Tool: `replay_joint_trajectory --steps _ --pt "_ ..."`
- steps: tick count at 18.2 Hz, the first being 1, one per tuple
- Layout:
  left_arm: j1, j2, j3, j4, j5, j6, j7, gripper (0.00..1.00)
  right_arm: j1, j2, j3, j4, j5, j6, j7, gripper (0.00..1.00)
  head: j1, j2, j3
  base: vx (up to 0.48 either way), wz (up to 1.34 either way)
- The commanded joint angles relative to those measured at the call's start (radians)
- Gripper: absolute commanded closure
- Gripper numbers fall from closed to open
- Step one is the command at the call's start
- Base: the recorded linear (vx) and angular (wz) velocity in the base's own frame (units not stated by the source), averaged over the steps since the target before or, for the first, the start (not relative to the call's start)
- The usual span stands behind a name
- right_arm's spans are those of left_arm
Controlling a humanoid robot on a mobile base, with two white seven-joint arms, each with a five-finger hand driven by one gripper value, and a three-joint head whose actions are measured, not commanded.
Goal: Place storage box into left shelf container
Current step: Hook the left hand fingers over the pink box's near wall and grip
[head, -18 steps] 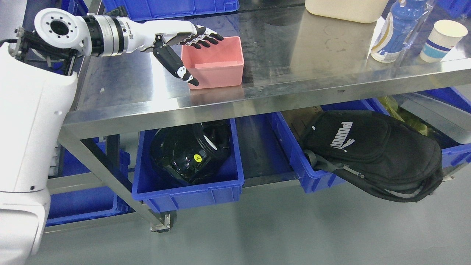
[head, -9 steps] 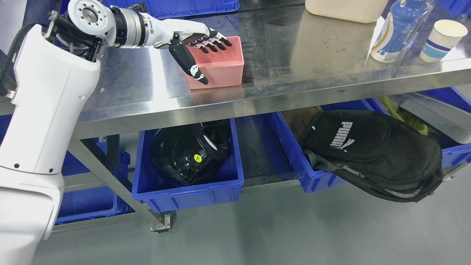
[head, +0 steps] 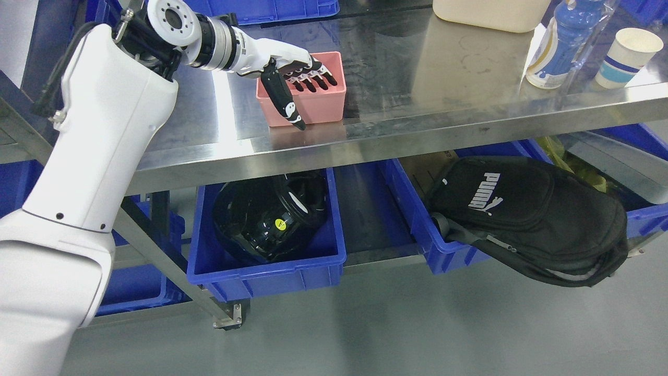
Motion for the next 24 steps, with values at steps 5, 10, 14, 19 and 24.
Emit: replay_joint_trajectory --steps 5,10,14,19,24 --pt "-0.001 -0.103 0.053 0.181 -0.047 -0.016 0.002 0.58 0.008 -0.017 0.000 -0.017 -0.003 -0.001 0.001 0.00 0.0000 0.000 0.000 0.000 0.00" --pt "0.015 -0.102 0.074 0.197 -0.056 -0.065 0.000 0.84 0.008 -0.017 0.000 -0.017 -0.003 -0.001 0.001 0.00 0.0000 0.000 0.000 0.000 0.00" --pt "0.018 -0.106 0.192 0.197 -0.099 -0.123 -0.011 0.98 0.008 -0.017 0.000 -0.017 -0.003 -0.001 0.001 0.00 0.0000 0.000 0.000 0.000 0.00" --pt "0.013 -0.103 0.278 0.163 -0.117 -0.189 -0.001 0.99 0.008 -0.017 0.000 -0.017 -0.003 -0.001 0.001 0.00 0.0000 0.000 0.000 0.000 0.00" --pt "0.022 -0.082 0.428 0.002 -0.134 -0.202 0.034 0.98 0.008 -0.017 0.000 -0.017 -0.003 -0.001 0.001 0.00 0.0000 0.000 0.000 0.000 0.00"
